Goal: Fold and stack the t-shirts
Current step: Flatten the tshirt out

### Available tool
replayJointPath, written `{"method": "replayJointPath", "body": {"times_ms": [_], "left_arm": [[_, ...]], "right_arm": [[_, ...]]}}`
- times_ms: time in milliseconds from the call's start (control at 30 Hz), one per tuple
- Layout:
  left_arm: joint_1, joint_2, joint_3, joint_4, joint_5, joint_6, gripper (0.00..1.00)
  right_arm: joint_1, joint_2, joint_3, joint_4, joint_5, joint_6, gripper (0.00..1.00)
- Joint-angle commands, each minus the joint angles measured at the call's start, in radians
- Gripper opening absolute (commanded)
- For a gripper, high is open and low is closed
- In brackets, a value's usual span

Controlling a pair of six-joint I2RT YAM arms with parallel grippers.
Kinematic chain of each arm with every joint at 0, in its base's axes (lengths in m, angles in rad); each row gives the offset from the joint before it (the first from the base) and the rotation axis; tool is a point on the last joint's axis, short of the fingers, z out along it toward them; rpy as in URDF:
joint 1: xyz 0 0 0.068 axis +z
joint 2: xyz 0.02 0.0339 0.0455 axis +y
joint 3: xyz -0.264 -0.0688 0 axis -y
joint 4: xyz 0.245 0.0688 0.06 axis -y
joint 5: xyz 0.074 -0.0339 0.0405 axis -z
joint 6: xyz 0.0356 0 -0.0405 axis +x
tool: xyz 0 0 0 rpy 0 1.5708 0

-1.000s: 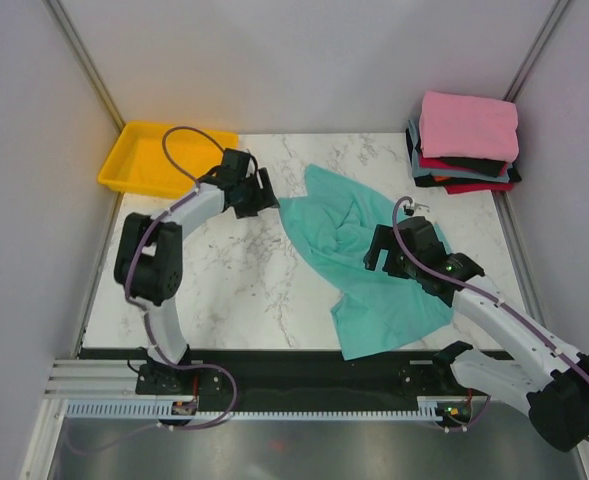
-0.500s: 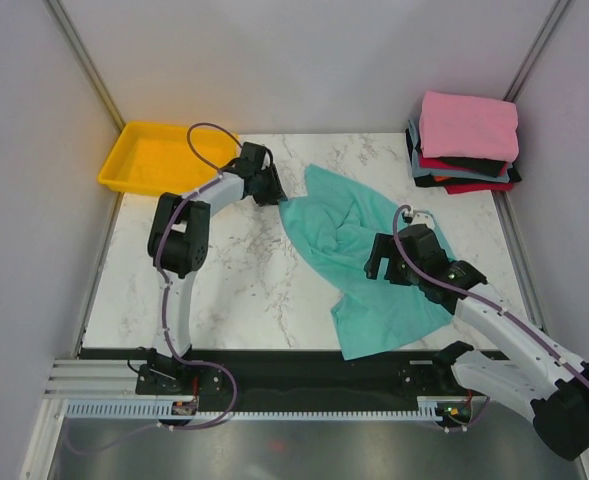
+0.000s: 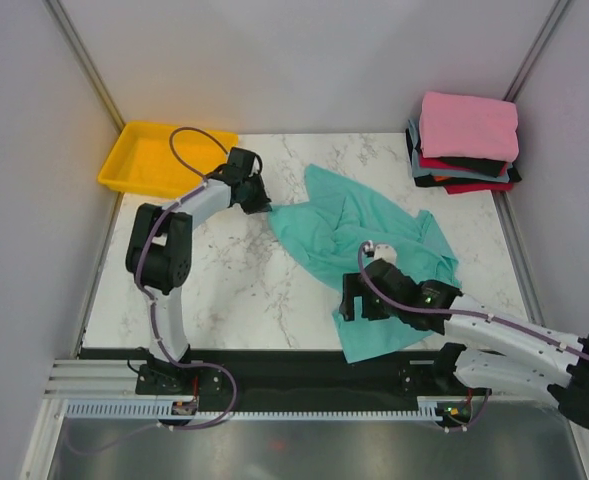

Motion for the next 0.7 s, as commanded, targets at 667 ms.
{"method": "replayJointPath", "body": {"times_ms": [667], "left_arm": [[0.04,-0.294,-0.268,0.011,-0.075,-0.012,0.02]], "right_arm": [[0.63,0.358,0.005,-0.108,0.317,0.597,0.66]]}}
